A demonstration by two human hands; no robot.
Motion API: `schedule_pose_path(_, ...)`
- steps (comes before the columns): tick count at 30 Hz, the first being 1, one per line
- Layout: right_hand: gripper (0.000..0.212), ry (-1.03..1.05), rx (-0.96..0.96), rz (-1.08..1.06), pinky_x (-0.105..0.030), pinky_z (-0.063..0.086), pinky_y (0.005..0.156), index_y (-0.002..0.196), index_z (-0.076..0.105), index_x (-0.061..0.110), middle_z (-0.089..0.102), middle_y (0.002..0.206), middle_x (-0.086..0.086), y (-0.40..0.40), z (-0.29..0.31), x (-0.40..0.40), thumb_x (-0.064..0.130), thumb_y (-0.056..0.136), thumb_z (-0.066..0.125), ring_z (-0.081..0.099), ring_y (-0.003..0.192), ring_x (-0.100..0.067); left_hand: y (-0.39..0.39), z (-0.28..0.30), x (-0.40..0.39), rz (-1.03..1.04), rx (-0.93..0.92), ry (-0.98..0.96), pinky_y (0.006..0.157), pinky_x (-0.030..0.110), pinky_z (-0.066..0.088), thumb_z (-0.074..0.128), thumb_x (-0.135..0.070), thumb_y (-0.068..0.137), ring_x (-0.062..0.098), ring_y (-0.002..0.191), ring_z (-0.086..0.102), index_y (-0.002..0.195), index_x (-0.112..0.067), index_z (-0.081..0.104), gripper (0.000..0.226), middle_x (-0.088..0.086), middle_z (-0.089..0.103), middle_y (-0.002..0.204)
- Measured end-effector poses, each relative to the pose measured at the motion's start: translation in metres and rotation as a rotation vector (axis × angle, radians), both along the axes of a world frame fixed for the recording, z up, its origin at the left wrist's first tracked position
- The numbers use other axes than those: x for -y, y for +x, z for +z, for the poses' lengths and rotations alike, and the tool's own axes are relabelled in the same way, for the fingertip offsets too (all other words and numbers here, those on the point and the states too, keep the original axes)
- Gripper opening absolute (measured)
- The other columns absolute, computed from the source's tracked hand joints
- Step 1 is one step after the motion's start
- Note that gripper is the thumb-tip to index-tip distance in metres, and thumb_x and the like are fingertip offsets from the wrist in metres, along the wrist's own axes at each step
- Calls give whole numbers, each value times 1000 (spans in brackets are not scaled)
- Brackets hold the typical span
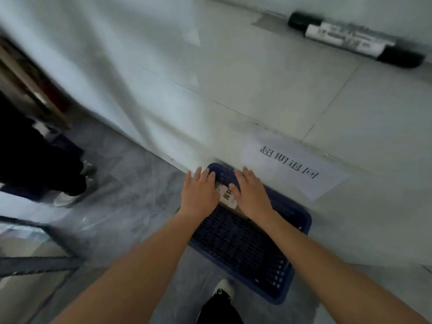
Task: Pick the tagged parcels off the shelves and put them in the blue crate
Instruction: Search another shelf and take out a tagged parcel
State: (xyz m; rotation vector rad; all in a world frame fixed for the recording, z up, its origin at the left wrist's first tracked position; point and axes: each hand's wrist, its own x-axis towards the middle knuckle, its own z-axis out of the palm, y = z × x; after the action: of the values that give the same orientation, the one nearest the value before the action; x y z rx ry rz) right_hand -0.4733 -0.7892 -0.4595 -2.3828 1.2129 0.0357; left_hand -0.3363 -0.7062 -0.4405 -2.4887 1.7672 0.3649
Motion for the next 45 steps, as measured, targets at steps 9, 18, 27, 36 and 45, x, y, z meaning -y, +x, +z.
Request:
schedule_pose_path(9, 60, -201, 8, 565, -41, 2, 120, 155, 11, 15, 5, 163, -8, 159, 113, -127, 43, 104, 26, 1, 150, -26, 139, 117, -222, 399, 218, -132, 121, 42, 8, 44, -36, 94, 23, 149, 10, 152, -13, 22, 66, 5, 20, 160)
schedule_pose_path(18, 63, -383, 226, 1066, -42, 6, 119, 155, 15, 16, 10, 163, -4, 298, 239, -362, 46, 102, 31, 5, 150, -23, 172, 254, -495, 846, 488, -175, 122, 42, 5, 35, -39, 99, 24, 150, 2, 154, -12, 8, 67, 7, 7, 162)
schedule_pose_path(27, 61, -493, 462, 1495, -45, 10, 120, 153, 17, 13, 13, 162, -6, 364, 343, -545, 44, 103, 31, 9, 149, -26, 156, 346, -655, 1273, 707, -155, 122, 42, 4, 31, -42, 100, 25, 150, 3, 154, -13, 10, 66, 7, 7, 163)
schedule_pose_path(36, 60, -464, 686, 1725, -45, 5, 121, 154, 14, 15, 8, 163, -6, 362, 415, -693, 44, 103, 29, 4, 150, -26, 102, 402, -757, 1604, 848, -63, 122, 43, 3, 26, -45, 101, 24, 150, -3, 155, -14, 6, 65, 7, 3, 163)
schedule_pose_path(45, 61, -432, 750, 1833, -45, 2, 120, 155, 11, 15, 5, 163, -5, 354, 445, -789, 44, 103, 26, 0, 150, -26, 67, 433, -837, 1789, 930, -58, 122, 43, 3, 29, -44, 100, 25, 150, 1, 154, -11, 9, 67, 9, 8, 162)
